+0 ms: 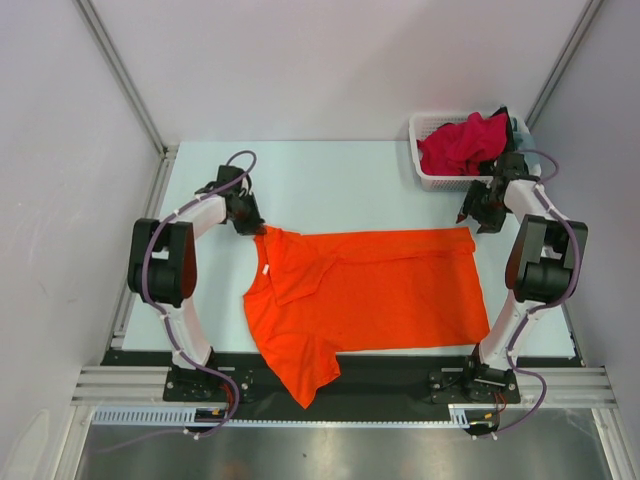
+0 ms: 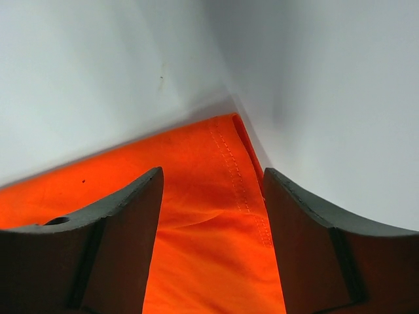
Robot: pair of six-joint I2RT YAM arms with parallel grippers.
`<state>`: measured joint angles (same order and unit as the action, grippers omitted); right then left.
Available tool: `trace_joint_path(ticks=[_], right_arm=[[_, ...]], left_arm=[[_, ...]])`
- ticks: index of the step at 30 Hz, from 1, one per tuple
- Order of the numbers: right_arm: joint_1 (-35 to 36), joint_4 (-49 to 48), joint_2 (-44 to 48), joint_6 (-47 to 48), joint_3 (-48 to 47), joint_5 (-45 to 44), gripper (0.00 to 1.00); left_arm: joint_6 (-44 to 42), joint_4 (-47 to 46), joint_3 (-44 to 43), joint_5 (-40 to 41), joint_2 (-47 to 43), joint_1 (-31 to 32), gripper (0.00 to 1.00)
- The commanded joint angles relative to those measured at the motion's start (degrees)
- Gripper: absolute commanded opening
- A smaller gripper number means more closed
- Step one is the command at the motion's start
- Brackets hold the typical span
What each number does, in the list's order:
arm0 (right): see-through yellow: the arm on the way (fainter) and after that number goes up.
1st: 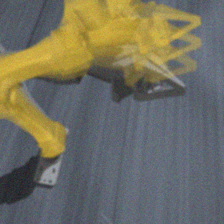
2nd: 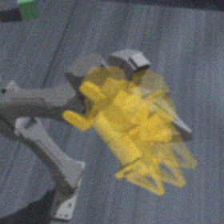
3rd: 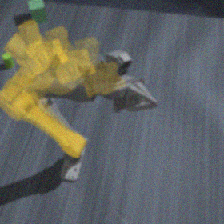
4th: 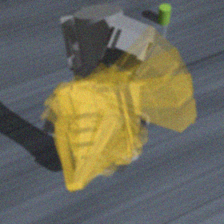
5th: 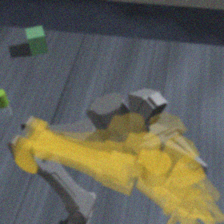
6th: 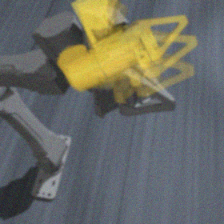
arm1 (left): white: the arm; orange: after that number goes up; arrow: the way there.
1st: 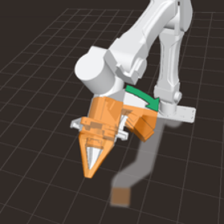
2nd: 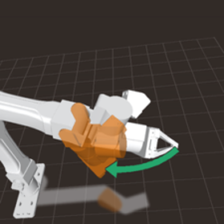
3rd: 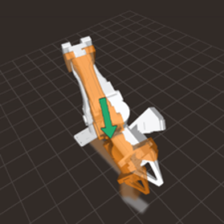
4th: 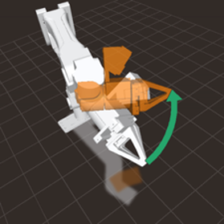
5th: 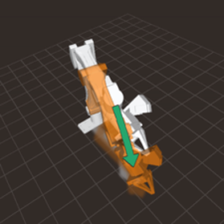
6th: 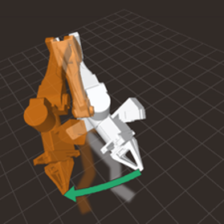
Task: Fold and stack the t-shirts
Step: Fold the tshirt
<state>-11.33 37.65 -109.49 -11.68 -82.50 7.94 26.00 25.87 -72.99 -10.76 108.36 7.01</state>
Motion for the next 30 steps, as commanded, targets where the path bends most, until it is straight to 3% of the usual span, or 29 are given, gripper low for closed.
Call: trace_joint_path(ticks=[1,4,12,18,25,30], right_arm=[[-0.3,0.9,-1.2,1.7,-0.6,0.1,0.68],[-0.3,0.8,-2.5,1.7,-0.4,0.3,0.67],[-0.4,-0.3,-6.8,1.6,-2.0,1.1,0.59],[-0.4,-1.1,-7.9,1.4,-1.4,1.2,0.41],[-0.5,-5.6,-5.9,-1.7,0.8,-0.9,0.04],[-0.4,-10.9,-4.9,-4.7,2.0,-1.1,0.00]], left_arm=[[-1.5,-0.8,-2.3,0.0,0.4,-1.6,0.05],[-2.4,-0.9,-2.0,0.0,-0.5,-2.6,0.00],[-2.4,-1.6,-0.1,-0.7,-2.4,-4.3,0.00],[-2.0,-2.8,0.0,-0.9,-2.5,-4.5,0.00],[-1.0,-5.2,-0.1,-1.3,-1.4,-6.5,0.00],[0.2,-6.7,-1.2,-2.1,0.1,-8.4,0.00]])
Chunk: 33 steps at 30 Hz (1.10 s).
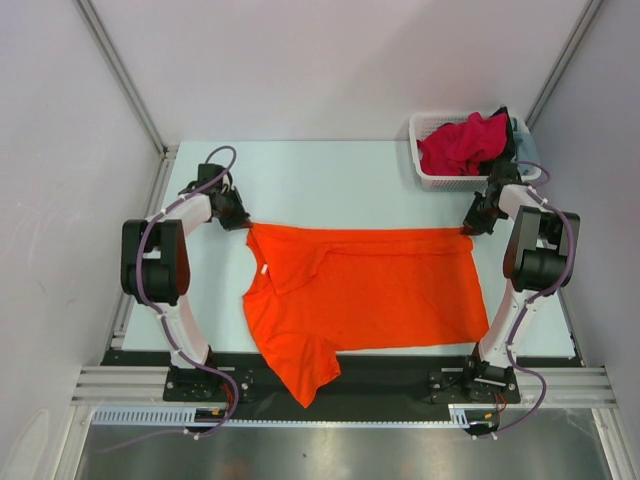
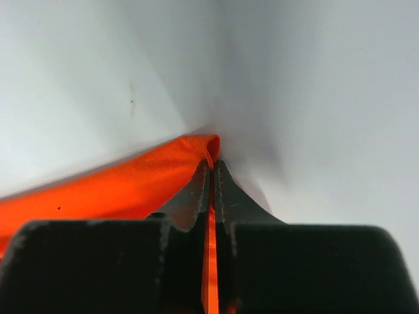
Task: Fold and stack the t-shirts
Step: Fold the tshirt
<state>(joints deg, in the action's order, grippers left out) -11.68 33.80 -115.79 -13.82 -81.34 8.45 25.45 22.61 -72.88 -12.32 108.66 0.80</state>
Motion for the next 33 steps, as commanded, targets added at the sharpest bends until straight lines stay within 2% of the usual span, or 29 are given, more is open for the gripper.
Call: trace_joint_path(ticks=[1,6,14,18,20,21,22,23,24,25,28,31,33], right_arm=[[-0.1,-7.8,1.4,-3.0,1.0,-1.5,0.00],[1.4,-11.1,0.9,-4.4,0.3,-2.9,0.00],[2.8,-13.3,-0.8,-5.5,-1.5,-4.6,0.00],[2.9,-10.1,-2.5,-4.9,-5.1,-5.9,0.00],[2.9,-6.0,-2.7,-3.6,-6.4,-7.6,0.21],[2.9,-4.5,-2.5,-3.1,-7.1,-8.4,0.30],[2.8,-1.7,-2.2,-2.8,-7.9,-10.1,0.46],[2.7,-0.4,-1.1,-2.0,-8.4,-12.3,0.53],[2.6,0.8,-0.4,-1.8,-8.4,-13.4,0.58],[2.5,2.7,0.6,-1.6,-8.2,-14.4,0.68],[1.0,5.0,4.7,-2.3,-7.1,-17.5,0.76],[-1.1,5.3,9.1,-5.9,-4.8,-11.2,0.77],[-0.7,5.0,12.1,-7.7,-2.9,-7.5,0.77]], left_arm=[[0.8,-3.7,-1.6,-0.6,0.4,-2.3,0.00],[2.1,-5.2,-5.0,-0.9,2.9,-3.7,0.00],[2.4,-5.6,-16.3,-2.4,9.2,-4.3,0.00],[3.1,-3.5,-19.3,-2.6,10.0,-4.2,0.00],[2.4,-1.8,-17.7,-1.7,7.9,-4.1,0.01],[1.9,-1.3,-16.4,-0.7,6.6,-4.1,0.10],[1.9,-0.6,-14.8,0.1,3.0,-3.9,0.14],[1.7,-0.6,-10.8,0.2,1.1,-3.8,0.18],[1.8,-0.6,-8.6,0.2,-1.2,-3.1,0.28],[1.7,-0.4,-4.1,0.2,-5.3,-2.6,0.33],[1.7,-0.3,3.0,0.4,-12.2,0.9,0.41],[3.3,-0.5,13.6,-1.4,-20.4,4.6,0.41],[4.9,-1.3,17.3,-2.6,-25.0,7.8,0.39]])
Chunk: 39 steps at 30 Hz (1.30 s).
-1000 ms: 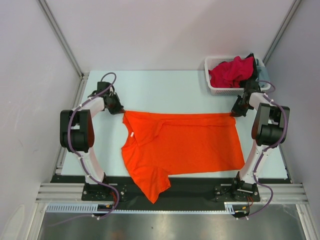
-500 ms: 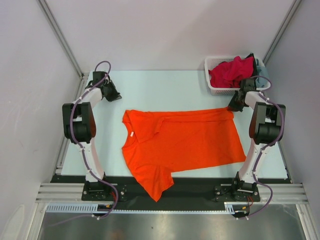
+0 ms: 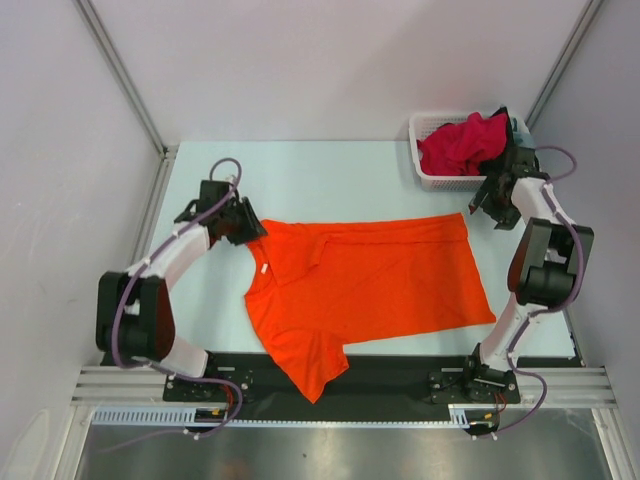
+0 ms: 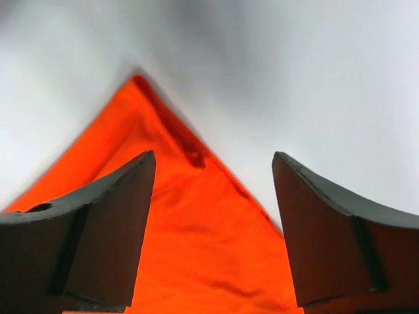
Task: Fold and stack the t-shirts
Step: Fold the tshirt
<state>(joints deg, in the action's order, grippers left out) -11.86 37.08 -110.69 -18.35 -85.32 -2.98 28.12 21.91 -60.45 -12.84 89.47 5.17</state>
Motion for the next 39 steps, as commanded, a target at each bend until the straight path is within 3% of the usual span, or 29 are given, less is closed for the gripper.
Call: trace_joint_path(ticks=[1,3,12,31,36,39], right_arm=[[-0.1,0.7,8.3,-3.6,2.0,6.7,0.77],[1.8,-0.6,10.5,-3.9,5.3,9.6,0.76],[6.0,-4.7,18.9,-3.1,18.6,14.8,0.76],[5.7,-4.2,21.4,-1.3,21.2,15.1,0.76],[5.7,-4.7,21.4,-1.5,22.5,14.8,0.76],[5.7,-4.6,21.0,-2.0,22.7,14.2,0.75]], left_arm=[[2.5,-0.9,7.5,-2.2,-6.9,4.4,0.37],[4.2,-0.9,9.7,-2.4,-9.5,5.6,0.33],[9.4,-5.6,17.8,-6.0,-11.1,7.5,0.36],[8.7,-11.4,20.4,-6.7,-1.3,7.7,0.35],[9.1,-12.3,19.2,-8.0,0.5,7.7,0.33],[9.1,-12.3,18.6,-8.3,1.3,7.7,0.26]])
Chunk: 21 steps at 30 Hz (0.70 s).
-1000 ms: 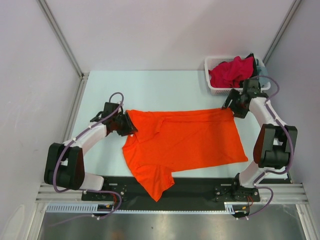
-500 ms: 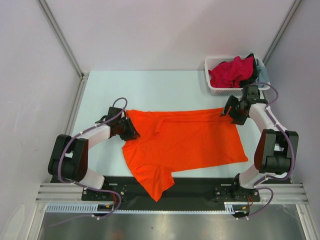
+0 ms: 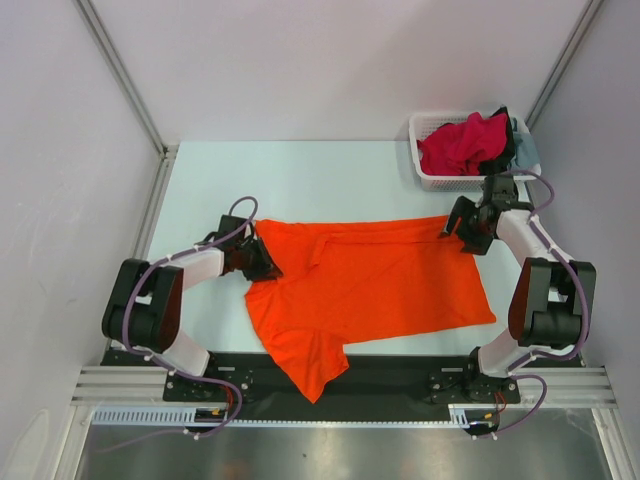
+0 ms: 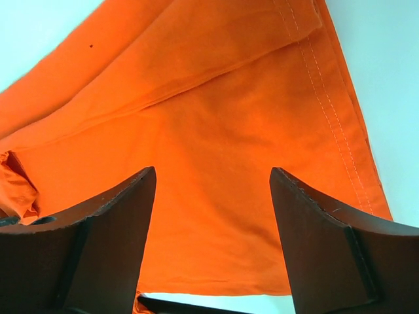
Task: Fold and stack the t-shirts
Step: Fold the tshirt
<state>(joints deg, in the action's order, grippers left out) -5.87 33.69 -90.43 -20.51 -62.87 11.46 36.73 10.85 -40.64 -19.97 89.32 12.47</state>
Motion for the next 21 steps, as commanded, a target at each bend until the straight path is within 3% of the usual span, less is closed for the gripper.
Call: trace_joint_path(ticks=[1,6,14,21], right_arm=[[-0.5,-1.1,0.2,-0.5,0.3,-0.5,0.75],[-3.2,-1.7,-1.8,-3.8,0.7,-1.1,0.70],[-7.1,-5.6,-7.5,-4.8,-0.8,2.5,0.58],[-7.3,-6.7,-11.7,-5.0,-2.5,3.1,0.55]], left_arm=[[0.3,-1.2,-1.4,-1.2,1.6,0.4,0.19],[-0.2,0.7,-2.0,-1.0,-0.6,0.4,0.00],[-0.3,5.1,-3.3,-1.4,-7.0,0.4,0.00],[0.8,8.6,-3.2,-1.7,-13.2,0.4,0.00]])
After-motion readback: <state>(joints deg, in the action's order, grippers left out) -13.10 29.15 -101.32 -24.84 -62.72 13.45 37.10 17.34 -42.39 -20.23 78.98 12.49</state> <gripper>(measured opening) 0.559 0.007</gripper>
